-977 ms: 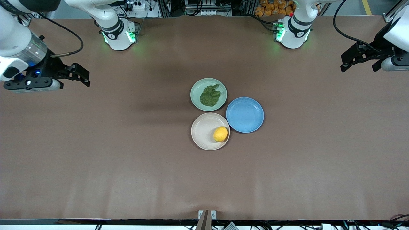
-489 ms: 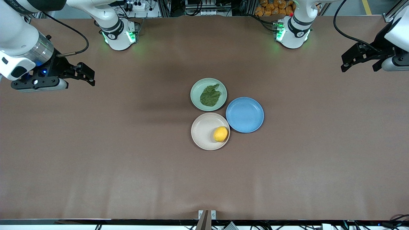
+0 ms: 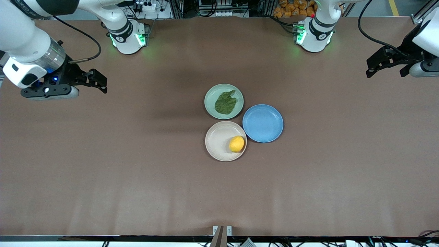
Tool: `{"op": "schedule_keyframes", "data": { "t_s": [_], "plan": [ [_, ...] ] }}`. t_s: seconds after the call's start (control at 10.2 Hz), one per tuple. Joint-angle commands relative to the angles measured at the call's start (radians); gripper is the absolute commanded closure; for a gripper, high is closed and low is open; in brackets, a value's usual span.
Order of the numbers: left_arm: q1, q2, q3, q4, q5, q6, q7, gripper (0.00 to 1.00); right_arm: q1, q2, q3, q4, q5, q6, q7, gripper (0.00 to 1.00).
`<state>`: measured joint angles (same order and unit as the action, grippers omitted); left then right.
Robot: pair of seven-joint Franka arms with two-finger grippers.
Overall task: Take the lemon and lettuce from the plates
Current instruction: 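Raise the right gripper and move it toward the plates, then lower the right gripper onto the lettuce leaf while the left gripper approaches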
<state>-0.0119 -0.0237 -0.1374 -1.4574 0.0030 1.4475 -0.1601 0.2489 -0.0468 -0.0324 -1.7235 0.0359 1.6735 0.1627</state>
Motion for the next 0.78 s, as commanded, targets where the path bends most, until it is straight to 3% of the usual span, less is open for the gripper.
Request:
{"op": "schedule_keyframes", "data": {
  "t_s": [0.0, 0.2, 0.68],
  "plan": [
    [0.007, -0.005, -0.001, -0.003, -0.012, -0.013, 0.008, 0.00, 0.058, 0.008, -0.004, -0.068, 0.015, 0.093, 0.093, 0.00],
    [0.007, -0.004, -0.001, -0.004, -0.012, -0.013, 0.008, 0.00, 0.169, 0.036, -0.003, -0.134, 0.015, 0.225, 0.298, 0.00],
    [0.007, 0.001, 0.001, -0.005, -0.012, -0.012, 0.008, 0.00, 0.334, 0.237, 0.073, -0.131, -0.005, 0.418, 0.622, 0.00]
  ]
}}
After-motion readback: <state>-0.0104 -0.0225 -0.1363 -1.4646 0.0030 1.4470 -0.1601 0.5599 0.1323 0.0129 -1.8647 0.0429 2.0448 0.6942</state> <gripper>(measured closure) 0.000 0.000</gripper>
